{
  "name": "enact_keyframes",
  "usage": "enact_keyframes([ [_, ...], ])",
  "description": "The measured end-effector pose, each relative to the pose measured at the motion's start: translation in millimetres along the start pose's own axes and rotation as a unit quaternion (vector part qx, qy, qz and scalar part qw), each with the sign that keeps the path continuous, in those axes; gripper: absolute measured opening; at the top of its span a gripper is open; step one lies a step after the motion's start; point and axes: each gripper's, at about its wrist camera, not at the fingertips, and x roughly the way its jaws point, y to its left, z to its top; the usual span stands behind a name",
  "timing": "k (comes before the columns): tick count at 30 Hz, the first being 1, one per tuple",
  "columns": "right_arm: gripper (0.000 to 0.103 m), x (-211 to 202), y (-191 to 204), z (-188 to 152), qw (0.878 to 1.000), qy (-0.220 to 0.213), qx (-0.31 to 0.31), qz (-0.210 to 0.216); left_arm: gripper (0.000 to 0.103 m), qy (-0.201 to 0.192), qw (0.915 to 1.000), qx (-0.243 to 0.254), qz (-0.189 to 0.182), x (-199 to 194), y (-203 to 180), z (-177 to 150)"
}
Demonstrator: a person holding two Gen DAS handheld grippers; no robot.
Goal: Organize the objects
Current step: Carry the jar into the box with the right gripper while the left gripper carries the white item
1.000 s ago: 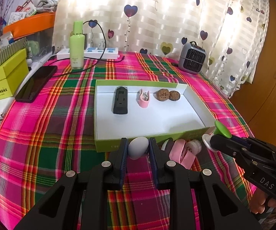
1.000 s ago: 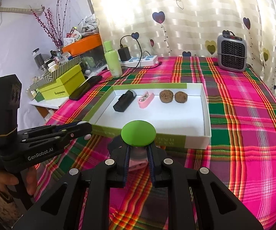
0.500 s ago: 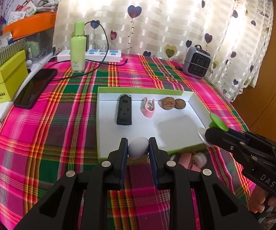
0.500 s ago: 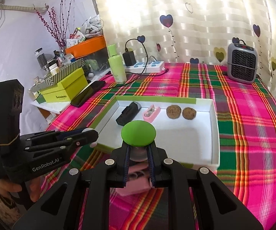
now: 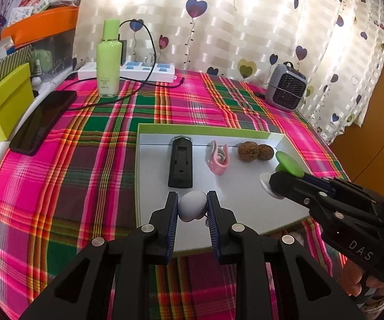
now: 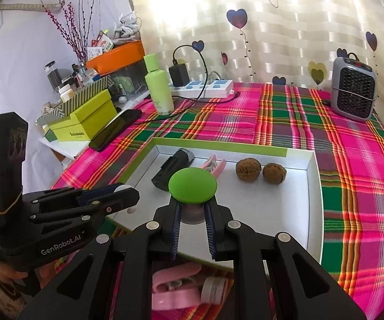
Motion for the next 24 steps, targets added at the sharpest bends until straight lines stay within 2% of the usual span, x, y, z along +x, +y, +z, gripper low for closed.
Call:
enact_keyframes([
  [11, 0.018, 32.1, -7.9, 5.2, 1.0, 0.028, -0.003, -0.001, 0.02, 0.021, 0.9997, -0.005, 0.01, 23.7, 5.5, 3.6],
  [24, 0.018, 50.5, -11.5, 6.4, 0.999, 0.052, -0.012, -0.012, 0.02, 0.022, 0.9997, 0.007, 0.007, 33.1, 0.7, 4.8],
])
